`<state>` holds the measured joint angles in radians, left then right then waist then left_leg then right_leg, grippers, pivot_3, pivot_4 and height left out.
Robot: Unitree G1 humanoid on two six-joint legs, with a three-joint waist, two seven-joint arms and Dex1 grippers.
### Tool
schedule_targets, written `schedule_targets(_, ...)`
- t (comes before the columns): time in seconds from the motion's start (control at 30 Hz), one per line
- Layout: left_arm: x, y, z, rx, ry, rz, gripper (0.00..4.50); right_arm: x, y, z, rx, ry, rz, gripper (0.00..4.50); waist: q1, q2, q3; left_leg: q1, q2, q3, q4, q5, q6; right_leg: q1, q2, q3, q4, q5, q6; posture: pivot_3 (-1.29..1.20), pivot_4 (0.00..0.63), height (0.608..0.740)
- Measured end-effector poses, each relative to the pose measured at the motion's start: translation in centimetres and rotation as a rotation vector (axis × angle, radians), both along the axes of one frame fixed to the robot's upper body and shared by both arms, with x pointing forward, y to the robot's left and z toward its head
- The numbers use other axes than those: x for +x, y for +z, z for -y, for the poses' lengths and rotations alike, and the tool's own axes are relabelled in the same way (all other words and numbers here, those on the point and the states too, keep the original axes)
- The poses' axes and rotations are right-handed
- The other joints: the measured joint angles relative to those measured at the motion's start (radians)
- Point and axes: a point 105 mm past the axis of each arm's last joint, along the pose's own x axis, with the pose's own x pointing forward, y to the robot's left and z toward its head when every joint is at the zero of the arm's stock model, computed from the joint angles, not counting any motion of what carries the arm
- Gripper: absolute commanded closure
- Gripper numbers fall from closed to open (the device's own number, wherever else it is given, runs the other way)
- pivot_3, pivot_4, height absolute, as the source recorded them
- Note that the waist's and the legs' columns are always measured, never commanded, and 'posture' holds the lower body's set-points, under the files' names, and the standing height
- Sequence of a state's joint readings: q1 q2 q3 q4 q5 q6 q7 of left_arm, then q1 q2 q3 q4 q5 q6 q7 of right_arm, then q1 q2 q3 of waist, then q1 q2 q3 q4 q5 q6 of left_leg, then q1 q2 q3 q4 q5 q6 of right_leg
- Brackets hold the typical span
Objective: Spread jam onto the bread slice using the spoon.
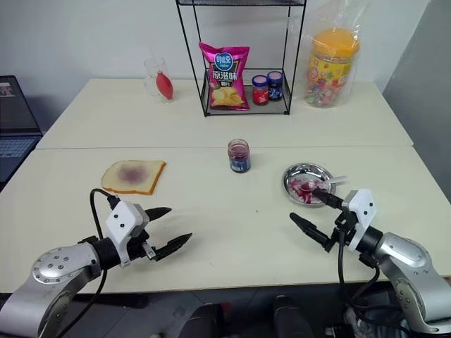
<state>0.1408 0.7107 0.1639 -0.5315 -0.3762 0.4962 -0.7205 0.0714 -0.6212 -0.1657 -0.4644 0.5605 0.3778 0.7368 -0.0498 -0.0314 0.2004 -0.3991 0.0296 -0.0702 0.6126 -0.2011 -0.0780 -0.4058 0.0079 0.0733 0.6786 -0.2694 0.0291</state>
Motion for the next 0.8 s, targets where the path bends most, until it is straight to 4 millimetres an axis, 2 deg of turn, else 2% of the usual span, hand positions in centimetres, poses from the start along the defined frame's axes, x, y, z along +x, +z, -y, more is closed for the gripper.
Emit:
schedule_targets(0.37,0.32,0.17,0.12,-0.003,0.011,0.008,0.00,0.10,0.04,-0.38,0.005,0.011,0.000,0.02,0.000,0.000,0.000,0.000,0.000,0.000,0.000,0.000,0.000,0.000,0.000,0.000,0.000,0.000,0.000,0.00,0.150,0.740)
schedule_targets(0.57,-0.17,0.15,0.74,-0.001,-0.051,0.027,0.00,0.18,0.05,-0.64,0.009,0.020,-0.006,0.02,0.000,0.000,0.000,0.000,0.000,0.000,0.000,0.000,0.000,0.000,0.000,0.000,0.000,0.000,0.000,0.00,0.150,0.740)
schedule_targets(0.8,0.36,0.44,0.76,-0.015,-0.051,0.066,0.00,0.64,0.58,-0.79,0.016,0.021,0.002,0.02,0.000,0.000,0.000,0.000,0.000,0.000,0.000,0.000,0.000,0.000,0.000,0.000,0.000,0.000,0.000,0.00,0.150,0.740)
